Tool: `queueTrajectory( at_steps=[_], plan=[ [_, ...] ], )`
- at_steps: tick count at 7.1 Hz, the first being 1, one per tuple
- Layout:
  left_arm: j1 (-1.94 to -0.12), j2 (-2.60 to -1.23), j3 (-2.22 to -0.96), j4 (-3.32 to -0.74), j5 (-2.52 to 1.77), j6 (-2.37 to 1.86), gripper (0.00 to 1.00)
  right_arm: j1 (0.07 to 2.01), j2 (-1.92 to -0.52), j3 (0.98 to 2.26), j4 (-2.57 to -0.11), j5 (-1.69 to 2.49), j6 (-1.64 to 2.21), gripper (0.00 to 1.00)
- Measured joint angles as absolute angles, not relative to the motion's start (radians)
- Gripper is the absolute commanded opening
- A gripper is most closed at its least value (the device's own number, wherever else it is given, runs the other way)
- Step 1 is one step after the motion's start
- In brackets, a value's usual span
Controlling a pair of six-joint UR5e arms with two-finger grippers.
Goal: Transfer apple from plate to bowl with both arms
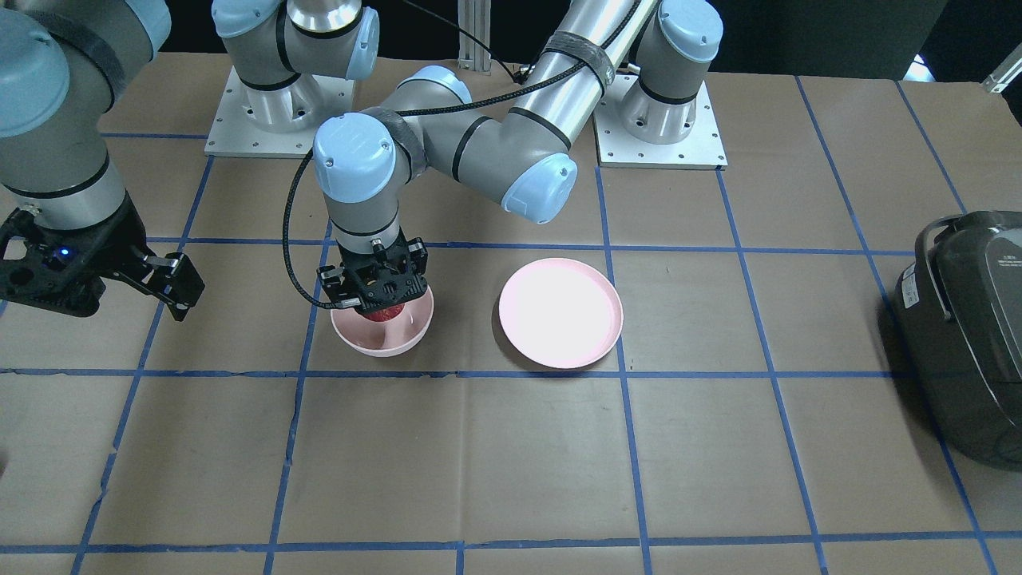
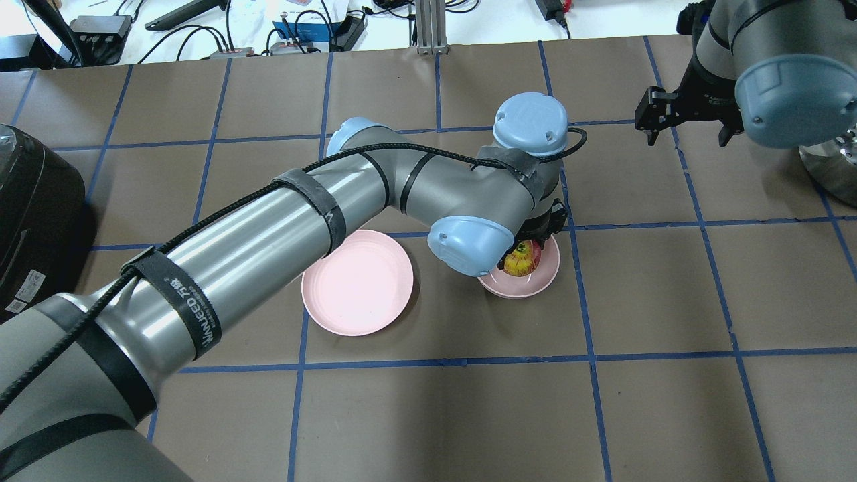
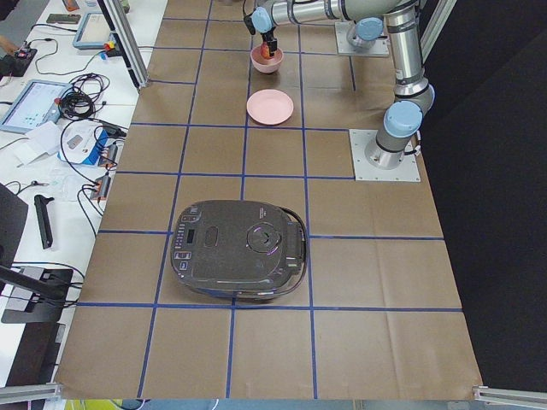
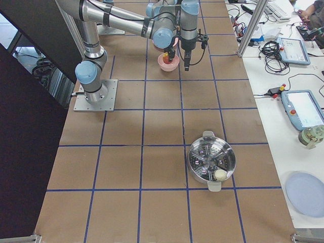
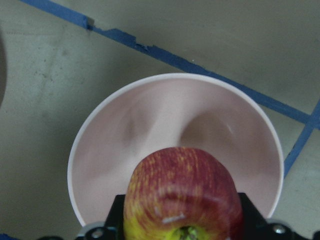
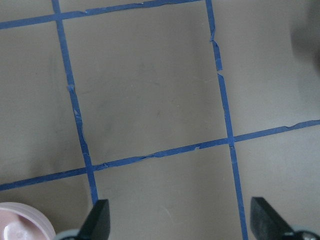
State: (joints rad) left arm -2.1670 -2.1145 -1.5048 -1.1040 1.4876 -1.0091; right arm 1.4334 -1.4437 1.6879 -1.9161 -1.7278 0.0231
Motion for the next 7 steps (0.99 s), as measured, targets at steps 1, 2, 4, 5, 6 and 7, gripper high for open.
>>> queueTrajectory(
  at_steps=[1,2,4,5,6,7],
  plan=[
    [-2.167,-2.116,-1.512,-1.105,1.491,-1.008,1.00,1.433,-1.443,1.690,-1.916,-1.740,0.023,1.00],
    [-2.167,-2.111,-1.517,-1.101,1.493,-1.007,1.00,1.433,-1.442,1.691,-1.916,-1.745,0.025,1.00],
    [-2.163,-2.073,-1.516,-1.103,1.501,-0.968,1.00,1.434,-1.442,1.691,-1.916,-1.746,0.034,1.00],
    [-2.150,-2.039,-1.521,-1.118,1.521,-0.904,1.00,1.434,-1.442,1.691,-1.916,-1.744,0.036,1.00],
    [-2.116,-1.985,-1.522,-1.175,1.547,-0.817,1.00,1.437,-1.444,1.690,-1.915,-1.736,0.037,1.00],
    [-2.058,-1.919,-1.513,-1.265,1.560,-0.699,1.00,1.446,-1.450,1.688,-1.914,-1.700,0.040,1.00]
  ],
)
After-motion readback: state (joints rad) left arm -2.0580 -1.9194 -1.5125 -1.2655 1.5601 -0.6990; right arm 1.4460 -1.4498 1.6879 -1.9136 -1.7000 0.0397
